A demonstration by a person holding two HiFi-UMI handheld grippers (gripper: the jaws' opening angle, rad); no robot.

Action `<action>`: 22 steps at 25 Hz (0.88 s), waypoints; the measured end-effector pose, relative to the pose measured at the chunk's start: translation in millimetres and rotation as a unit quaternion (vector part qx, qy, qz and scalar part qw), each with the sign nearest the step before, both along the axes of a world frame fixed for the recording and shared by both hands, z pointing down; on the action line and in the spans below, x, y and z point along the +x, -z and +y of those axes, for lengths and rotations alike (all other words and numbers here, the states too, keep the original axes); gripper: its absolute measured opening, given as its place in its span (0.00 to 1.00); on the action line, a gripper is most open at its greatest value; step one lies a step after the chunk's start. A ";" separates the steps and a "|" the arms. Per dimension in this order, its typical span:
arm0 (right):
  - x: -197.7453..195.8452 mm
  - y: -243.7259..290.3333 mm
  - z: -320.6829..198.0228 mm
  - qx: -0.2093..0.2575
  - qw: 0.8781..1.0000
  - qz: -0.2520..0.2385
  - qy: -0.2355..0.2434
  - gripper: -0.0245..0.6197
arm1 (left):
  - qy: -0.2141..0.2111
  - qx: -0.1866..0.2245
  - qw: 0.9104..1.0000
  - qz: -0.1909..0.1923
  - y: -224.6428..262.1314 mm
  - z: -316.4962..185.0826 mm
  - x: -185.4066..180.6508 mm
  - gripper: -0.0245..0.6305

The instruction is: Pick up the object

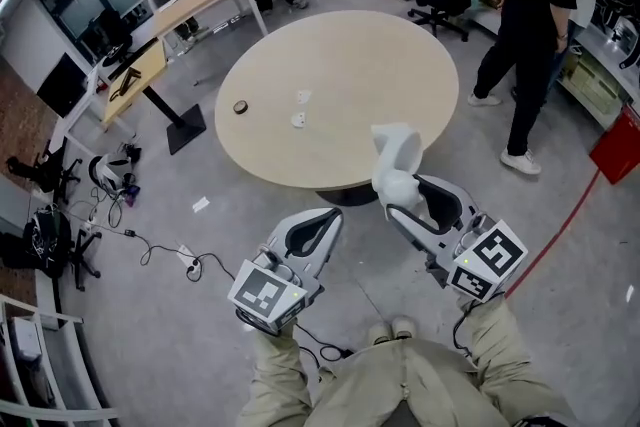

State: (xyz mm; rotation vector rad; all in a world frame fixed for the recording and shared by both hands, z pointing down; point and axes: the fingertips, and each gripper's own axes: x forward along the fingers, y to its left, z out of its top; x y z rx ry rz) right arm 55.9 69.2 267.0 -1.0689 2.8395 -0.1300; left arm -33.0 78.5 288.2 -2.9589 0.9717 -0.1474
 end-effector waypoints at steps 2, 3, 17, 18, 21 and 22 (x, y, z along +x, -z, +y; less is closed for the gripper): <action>5.2 0.6 3.2 0.002 1.000 -0.001 0.001 0.42 | 0.001 -0.004 1.000 -0.002 -1.0 3.5 5.8 0.05; 8.2 0.3 4.2 0.002 1.000 -0.002 0.000 0.42 | 0.000 -0.004 1.000 -0.003 -1.7 4.8 9.2 0.05; 32.5 10.7 11.4 0.011 1.000 -0.007 0.001 0.42 | 0.001 0.001 1.000 -0.005 7.8 13.9 33.6 0.05; 32.7 10.7 11.2 0.011 1.000 -0.007 0.002 0.42 | 0.001 0.001 1.000 -0.006 7.4 14.0 33.5 0.05; 32.5 10.1 10.2 0.012 1.000 -0.009 0.001 0.42 | 0.003 0.002 1.000 -0.008 6.5 13.8 32.8 0.05; 32.3 9.9 10.2 0.012 1.000 -0.009 0.002 0.42 | 0.003 0.002 1.000 -0.008 6.4 14.0 32.5 0.05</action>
